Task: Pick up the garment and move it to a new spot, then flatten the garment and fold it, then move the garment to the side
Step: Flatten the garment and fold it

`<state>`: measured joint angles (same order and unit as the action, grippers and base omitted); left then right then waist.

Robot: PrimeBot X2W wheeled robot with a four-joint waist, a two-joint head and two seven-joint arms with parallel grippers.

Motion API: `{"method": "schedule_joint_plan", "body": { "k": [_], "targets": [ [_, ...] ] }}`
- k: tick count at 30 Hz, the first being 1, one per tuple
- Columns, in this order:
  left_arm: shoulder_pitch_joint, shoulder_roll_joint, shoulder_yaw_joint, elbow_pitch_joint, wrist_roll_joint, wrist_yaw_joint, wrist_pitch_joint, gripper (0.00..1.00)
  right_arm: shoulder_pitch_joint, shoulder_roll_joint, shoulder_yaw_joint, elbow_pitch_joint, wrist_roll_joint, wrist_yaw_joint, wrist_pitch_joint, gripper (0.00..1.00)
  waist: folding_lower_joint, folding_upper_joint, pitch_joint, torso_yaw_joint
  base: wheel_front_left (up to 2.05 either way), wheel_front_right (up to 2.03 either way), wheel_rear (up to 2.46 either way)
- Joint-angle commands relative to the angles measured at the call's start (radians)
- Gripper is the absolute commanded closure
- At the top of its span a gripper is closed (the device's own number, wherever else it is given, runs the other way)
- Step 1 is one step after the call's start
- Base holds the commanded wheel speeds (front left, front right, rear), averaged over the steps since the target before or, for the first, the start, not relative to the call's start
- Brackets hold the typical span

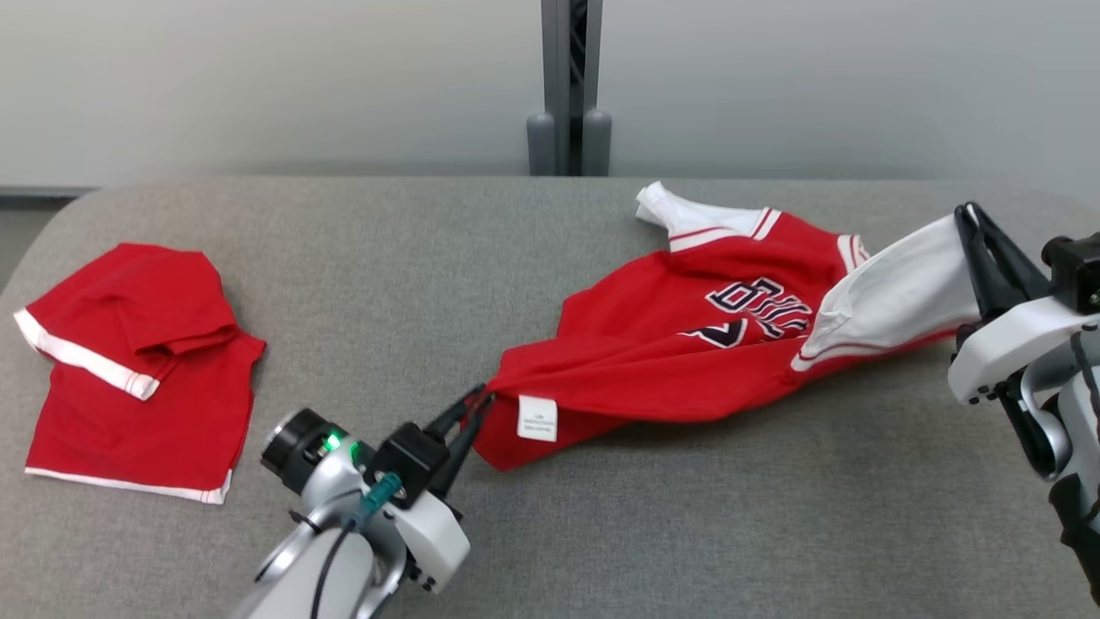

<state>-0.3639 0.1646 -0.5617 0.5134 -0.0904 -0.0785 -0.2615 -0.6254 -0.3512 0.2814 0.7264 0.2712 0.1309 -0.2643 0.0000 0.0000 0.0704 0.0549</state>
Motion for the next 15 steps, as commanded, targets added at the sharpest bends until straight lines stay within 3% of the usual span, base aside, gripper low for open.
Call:
{"method": "schedule_joint_plan", "body": {
  "k": [1, 9, 15],
  "targets": [
    [-0.027, 0.009, 0.011, 0.0, -0.003, -0.001, -0.004, 1.0, -0.001, -0.014, 0.006, -0.019, -0.007, 0.0, -0.001, 1.0, 0.0, 0.0, -0.038, -0.014, 0.0, 0.0, 0.0],
    [-0.143, 0.049, 0.072, 0.004, -0.013, -0.011, -0.004, 1.0, -0.083, -0.09, 0.032, -0.16, -0.057, 0.0, -0.001, 1.0, 0.0, 0.0, -0.104, -0.039, 0.0, 0.0, 0.0],
    [-0.197, 0.055, 0.114, 0.012, -0.019, 0.024, -0.004, 1.0, -0.108, -0.098, 0.018, -0.181, -0.063, 0.0, -0.001, 1.0, 0.0, 0.0, -0.122, -0.048, 0.0, 0.0, 0.0]
  ]
}}
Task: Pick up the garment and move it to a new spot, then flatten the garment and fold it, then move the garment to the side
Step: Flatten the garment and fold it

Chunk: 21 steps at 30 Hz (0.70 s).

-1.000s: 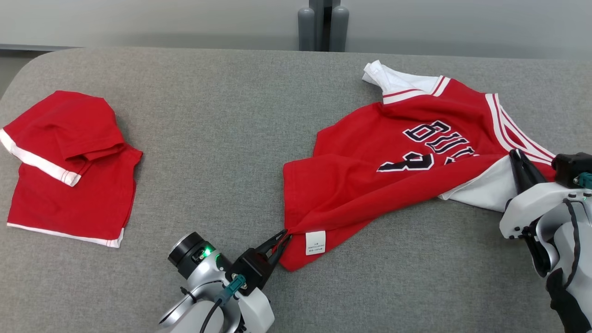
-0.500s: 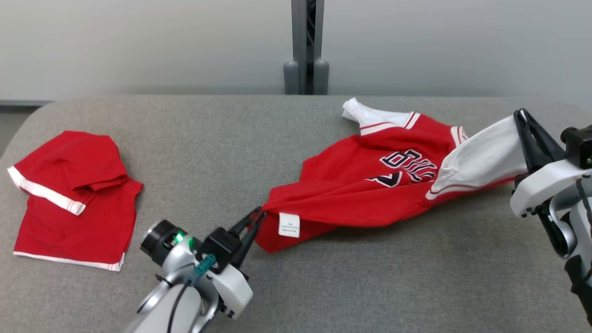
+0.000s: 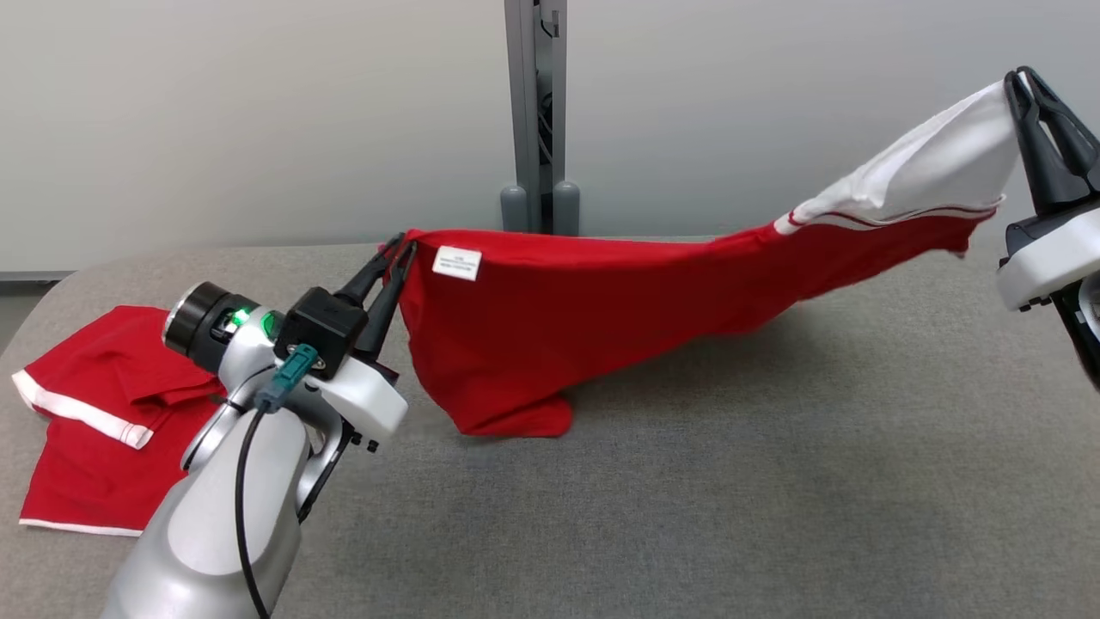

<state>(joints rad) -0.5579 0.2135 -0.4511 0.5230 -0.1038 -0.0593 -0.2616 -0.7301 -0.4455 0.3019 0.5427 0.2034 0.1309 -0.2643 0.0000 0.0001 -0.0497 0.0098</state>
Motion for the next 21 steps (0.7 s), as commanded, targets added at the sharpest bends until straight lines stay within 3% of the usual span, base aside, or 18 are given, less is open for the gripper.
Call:
{"method": "schedule_joint_plan", "body": {
  "k": [1, 6, 10, 14, 21],
  "targets": [
    [-0.01, 0.006, 0.011, 0.005, -0.006, 0.012, -0.004, 1.0, -0.008, -0.004, -0.017, 0.007, -0.003, 0.0, 0.003, 1.0, 0.0, -0.0001, -0.001, -0.007, 0.0, 0.0, 0.0],
    [-0.056, 0.023, 0.038, 0.012, -0.01, 0.02, -0.004, 1.0, -0.038, 0.013, -0.037, 0.003, -0.038, 0.0, 0.033, 1.0, 0.0, -0.0001, 0.032, -0.028, 0.0, 0.0, 0.0],
    [-0.153, 0.052, 0.041, 0.033, 0.002, -0.005, -0.003, 1.0, -0.127, 0.015, -0.025, 0.004, -0.037, 0.0, 0.074, 1.0, 0.0, -0.0001, 0.109, -0.045, 0.0, 0.0, 0.0],
    [-0.324, 0.073, 0.023, 0.087, 0.012, -0.041, 0.027, 1.0, -0.288, -0.019, 0.047, 0.019, -0.08, 0.0, 0.118, 1.0, 0.0, -0.0001, 0.238, -0.055, 0.0, 0.0, 0.0],
    [-0.683, 0.102, -0.014, 0.219, 0.004, -0.071, 0.061, 1.0, -0.667, 0.023, 0.139, 0.15, -0.064, 0.0, 0.133, 1.0, 0.0, -0.0001, 0.46, -0.082, 0.0, 0.0, 0.0]
  ]
}}
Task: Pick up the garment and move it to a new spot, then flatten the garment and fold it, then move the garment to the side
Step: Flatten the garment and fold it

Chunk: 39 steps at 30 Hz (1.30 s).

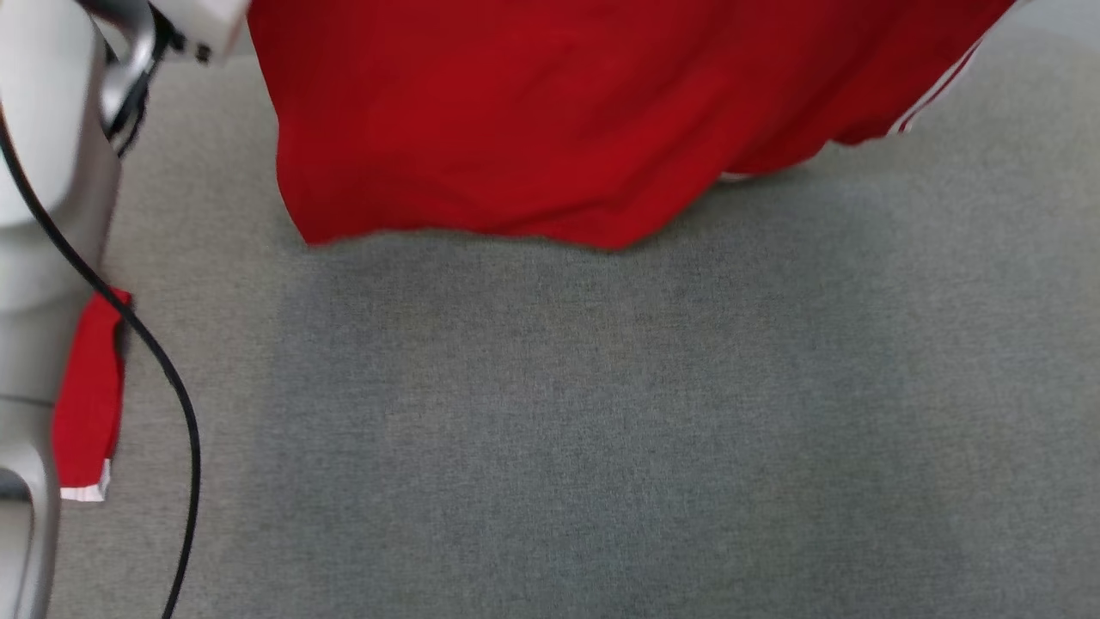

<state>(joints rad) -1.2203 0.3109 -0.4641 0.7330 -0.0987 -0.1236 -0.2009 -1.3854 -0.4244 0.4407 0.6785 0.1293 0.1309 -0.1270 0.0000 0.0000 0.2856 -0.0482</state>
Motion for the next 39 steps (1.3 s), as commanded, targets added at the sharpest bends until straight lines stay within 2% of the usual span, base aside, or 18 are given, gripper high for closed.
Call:
{"method": "schedule_joint_plan", "body": {
  "k": [1, 3, 4, 7, 9, 11, 17, 21, 29, 39],
  "targets": [
    [-0.072, 0.004, 0.0, 0.031, -0.004, -0.008, -0.002, 1.0, -0.068, 0.013, -0.008, 0.049, 0.018, 0.0, -0.005, 1.0, 0.0, 0.0, 0.149, -0.026, 0.0, 0.0, 0.0],
    [-0.165, -0.002, 0.014, 0.073, -0.01, -0.001, -0.02, 1.0, -0.18, 0.025, -0.014, 0.109, -0.007, 0.0, -0.035, 1.0, 0.0, 0.0, 0.188, -0.028, 0.0, 0.0, 0.0],
    [-0.238, -0.015, 0.034, 0.116, -0.019, 0.023, -0.037, 1.0, -0.269, 0.046, -0.049, 0.172, -0.029, 0.0, -0.076, 1.0, 0.0, 0.0, 0.218, -0.029, 0.0, 0.0, 0.0],
    [-0.324, -0.036, 0.059, 0.159, -0.026, 0.064, -0.057, 1.0, -0.362, 0.083, -0.132, 0.245, -0.075, 0.0, -0.124, 1.0, 0.0, 0.0, 0.25, -0.034, 0.0, 0.0, 0.0],
    [-0.36, -0.044, 0.07, 0.169, -0.022, 0.089, -0.063, 1.0, -0.399, 0.099, -0.194, 0.264, -0.116, 0.0, -0.137, 1.0, 0.0, 0.0, 0.264, -0.037, 0.0, 0.0, 0.0],
    [-0.38, -0.051, 0.066, 0.146, -0.01, 0.1, -0.064, 1.0, -0.405, 0.13, -0.243, 0.231, -0.147, 0.0, -0.14, 1.0, 0.0, 0.0, 0.28, -0.039, 0.0, 0.0, 0.0],
    [-0.352, -0.038, 0.099, 0.009, 0.007, 0.151, -0.064, 1.0, -0.299, 0.175, -0.378, 0.025, -0.233, 0.0, -0.138, 1.0, 0.0, 0.0, 0.332, -0.043, 0.0, 0.0, 0.0],
    [-0.29, -0.031, 0.106, -0.034, 0.017, 0.157, -0.064, 1.0, -0.207, 0.207, -0.451, -0.06, -0.285, 0.0, -0.138, 1.0, 0.0, 0.0, 0.351, -0.041, 0.0, 0.0, 0.0],
    [-0.155, -0.045, 0.085, 0.015, 0.024, 0.129, -0.064, 1.0, -0.029, 0.239, -0.459, -0.032, -0.285, 0.0, -0.138, 1.0, 0.0, 0.0, 0.34, -0.035, 0.0, 0.0, 0.0],
    [0.085, -0.069, 0.067, 0.073, 0.022, 0.117, -0.064, 1.0, 0.261, 0.254, -0.409, 0.038, -0.174, 0.0, -0.138, 1.0, 0.0, 0.0, 0.233, -0.027, 0.0, 0.0, 0.0]
  ]
}}
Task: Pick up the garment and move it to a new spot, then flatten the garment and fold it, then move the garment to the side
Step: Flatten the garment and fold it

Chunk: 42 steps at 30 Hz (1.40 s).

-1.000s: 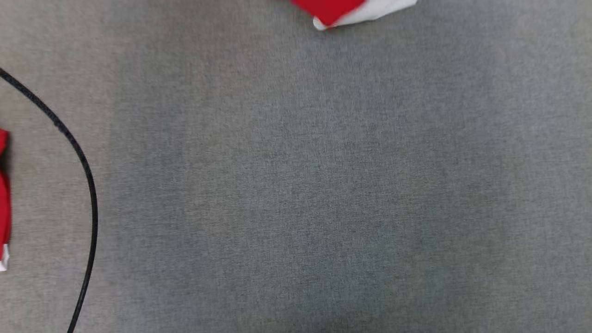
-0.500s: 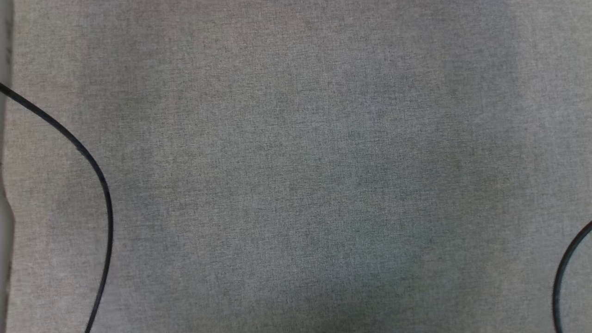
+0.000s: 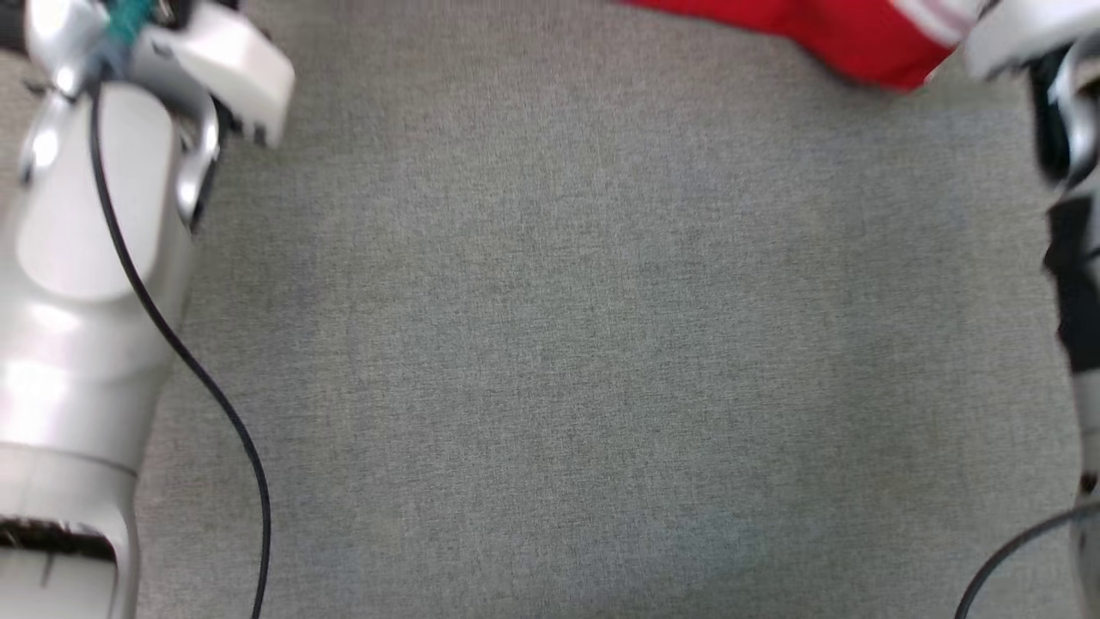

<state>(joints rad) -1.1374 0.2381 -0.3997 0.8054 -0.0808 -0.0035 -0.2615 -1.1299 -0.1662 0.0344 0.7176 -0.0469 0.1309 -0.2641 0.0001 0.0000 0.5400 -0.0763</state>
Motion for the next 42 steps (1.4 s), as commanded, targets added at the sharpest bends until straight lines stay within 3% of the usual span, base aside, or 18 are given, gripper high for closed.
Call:
{"method": "schedule_joint_plan", "body": {
  "k": [1, 19, 26, 27, 37, 42],
  "targets": [
    [0.033, 0.001, -0.001, 0.004, 0.003, -0.007, -0.004, 1.0, 0.036, -0.004, 0.008, -0.001, 0.013, 0.0, -0.001, 1.0, -0.0001, 0.0, -0.039, 0.002, 0.0, 0.0, 0.0],
    [0.507, -0.043, -0.081, 0.098, 0.022, -0.044, -0.004, 1.0, 0.515, -0.098, 0.295, 0.127, 0.229, 0.0, -0.001, 1.0, -0.0001, 0.0, -0.381, 0.025, 0.0, 0.0, 0.0],
    [0.632, -0.039, -0.165, 0.183, 0.062, -0.076, -0.004, 1.0, 0.612, -0.153, 0.553, 0.235, 0.418, 0.0, 0.05, 1.0, -0.0001, 0.0, -0.487, 0.025, 0.0, 0.0, 0.0],
    [0.632, -0.039, -0.165, 0.183, 0.062, -0.076, -0.004, 1.0, 0.612, -0.153, 0.553, 0.235, 0.418, 0.0, 0.05, 1.0, -0.0001, 0.0, -0.487, 0.025, 0.0, 0.0, 0.0],
    [0.7, -0.023, -0.234, 0.239, 0.079, -0.102, -0.004, 1.0, 0.632, -0.337, 0.873, 0.071, 0.802, 0.0, 0.28, 1.0, -0.0001, 0.0, -0.54, 0.028, 0.0, 0.0, 0.0],
    [0.705, -0.013, -0.266, 0.27, 0.078, -0.115, -0.002, 1.0, 0.627, -0.416, 0.944, -0.044, 1.014, 0.0, 0.393, 1.0, -0.0001, 0.0, -0.555, 0.032, 0.0, 0.0, 0.0]
  ]
}}
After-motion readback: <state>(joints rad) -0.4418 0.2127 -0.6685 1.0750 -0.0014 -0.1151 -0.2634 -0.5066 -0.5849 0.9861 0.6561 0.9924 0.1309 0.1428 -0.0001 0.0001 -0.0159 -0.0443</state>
